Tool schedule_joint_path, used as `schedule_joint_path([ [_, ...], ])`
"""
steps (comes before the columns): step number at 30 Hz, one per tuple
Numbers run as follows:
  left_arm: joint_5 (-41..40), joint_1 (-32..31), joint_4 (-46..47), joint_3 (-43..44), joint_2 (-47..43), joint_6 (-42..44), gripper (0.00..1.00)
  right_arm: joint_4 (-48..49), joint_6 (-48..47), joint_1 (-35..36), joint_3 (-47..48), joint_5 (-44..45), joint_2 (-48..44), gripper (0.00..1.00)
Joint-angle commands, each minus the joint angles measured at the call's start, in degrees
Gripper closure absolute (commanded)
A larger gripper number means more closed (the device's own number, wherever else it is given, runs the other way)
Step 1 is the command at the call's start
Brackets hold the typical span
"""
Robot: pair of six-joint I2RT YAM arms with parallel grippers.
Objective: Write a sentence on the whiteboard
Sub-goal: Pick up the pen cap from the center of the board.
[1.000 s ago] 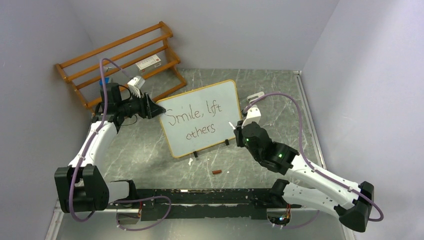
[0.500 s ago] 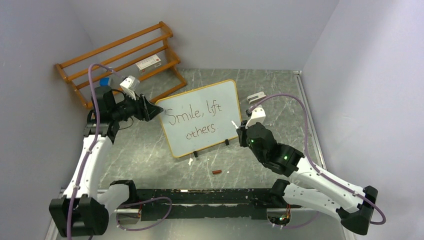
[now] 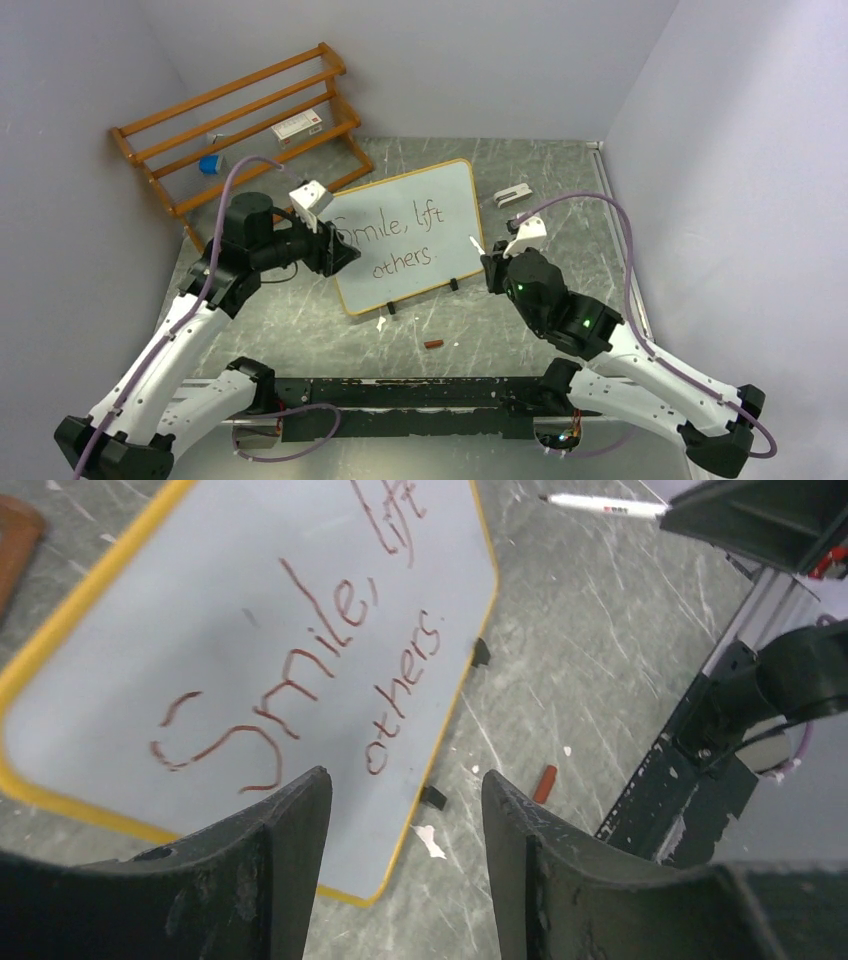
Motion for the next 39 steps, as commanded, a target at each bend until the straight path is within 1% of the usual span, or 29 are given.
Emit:
schedule_joint_path([
  [1,-6.1,-7.7,-2.4,0.3,0.1,0.0,0.39,-0.7,1.4,-0.3,-0.1,2.2,-2.6,1.0],
  [5,-12.3,-17.6,-0.9,-0.9,1.9,-1.1,0.39,-1.5,2.3,-0.3,-0.3,3.6,-3.9,1.0],
  [9,-20.5,-28.7,-1.3,0.4,8.0,-1.9,0.4,-2.2,2.9,-0.3,-0.2,4.9,-4.7,1.0],
  [11,-23.7,-33.0,-0.7,1.1,11.3,-2.3,0.4,-2.8,3.3,-0.3,0.0,5.5,-4.8,1.0],
  [14,-26.0,-37.1,0.4,1.3,15.7,-2.6,0.41,-3.6,4.0,-0.3,0.3,6.3,-4.7,1.0],
  [20,-27.6,-42.9,1.4,2.5,24.4,-2.9,0.43,-4.8,4.7,-0.3,0.3,6.8,-5.6,1.0],
  [26,-29.7,-47.7,-1.4,6.6,34.6,-1.2,0.48,-7.7,7.2,-0.3,0.9,8.4,-5.9,1.0],
  [30,-29.0,-48.5,-1.8,9.0,39.5,0.3,0.5,-12.0,10.8,-0.3,2.0,13.1,-5.6,1.0],
  [35,-26.2,-48.5,-1.4,11.4,44.7,2.1,0.5,-19.3,18.1,-0.3,4.6,20.2,-5.9,1.0],
  [38,-25.1,-48.6,-2.1,13.0,47.8,2.6,0.51,-20.6,18.9,-0.3,5.4,21.7,-7.5,1.0],
  [39,-24.9,-48.6,-2.5,13.5,48.7,4.5,0.51,-20.5,18.5,-0.3,5.4,21.8,-8.2,1.0],
])
